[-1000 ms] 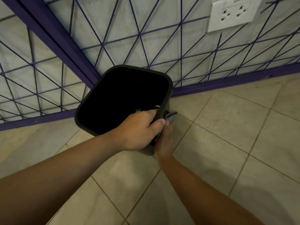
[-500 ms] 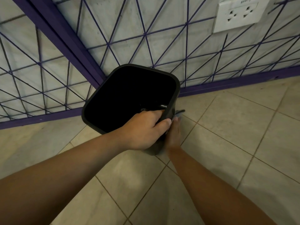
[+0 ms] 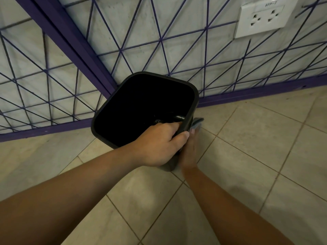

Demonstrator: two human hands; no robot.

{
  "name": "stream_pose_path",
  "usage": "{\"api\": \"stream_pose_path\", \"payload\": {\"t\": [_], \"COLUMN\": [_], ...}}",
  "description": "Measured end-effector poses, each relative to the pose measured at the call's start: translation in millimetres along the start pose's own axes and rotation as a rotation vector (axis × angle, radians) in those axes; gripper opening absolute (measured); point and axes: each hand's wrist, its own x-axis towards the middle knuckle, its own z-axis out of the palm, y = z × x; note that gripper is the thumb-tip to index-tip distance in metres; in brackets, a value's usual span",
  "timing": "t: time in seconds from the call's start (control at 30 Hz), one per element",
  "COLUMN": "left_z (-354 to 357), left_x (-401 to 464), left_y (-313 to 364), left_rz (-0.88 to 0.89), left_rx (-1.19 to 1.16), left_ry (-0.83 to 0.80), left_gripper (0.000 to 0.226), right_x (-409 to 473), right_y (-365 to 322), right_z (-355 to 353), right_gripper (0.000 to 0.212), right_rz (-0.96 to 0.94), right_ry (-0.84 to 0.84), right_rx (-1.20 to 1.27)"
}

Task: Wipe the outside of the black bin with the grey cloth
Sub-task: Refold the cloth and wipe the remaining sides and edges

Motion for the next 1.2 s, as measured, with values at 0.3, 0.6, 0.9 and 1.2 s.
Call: {"api": "stream_pose_path", "payload": {"t": [0.3,0.6,0.9,1.2], "left_z": [0,1,2,1], "left_x": [0,1,3,5], "left_y": [-1,-2,-1,-3], "left_rz": [0.003,0.004,0.001,0.02], "left_rx": [0.011,0.003,-0.011,-0.01], "left_ry": [0.007,0.006,0.024,0.018], "left_gripper": [0.028,0.03,0.026,0.026], "right_x": [-6,9,9,15], "right_y": [-6,19,-13,-10], "right_z": [1,-2,-2,-6], "right_gripper": [0.08,0.105,0.049,0.047], "right_rz": [0.061,0.073,0.127,0.147], "right_ry": [0.044,0.014,0.067,0.065], "right_rx": [0.014,0.049,-0.007,-0.008]}}
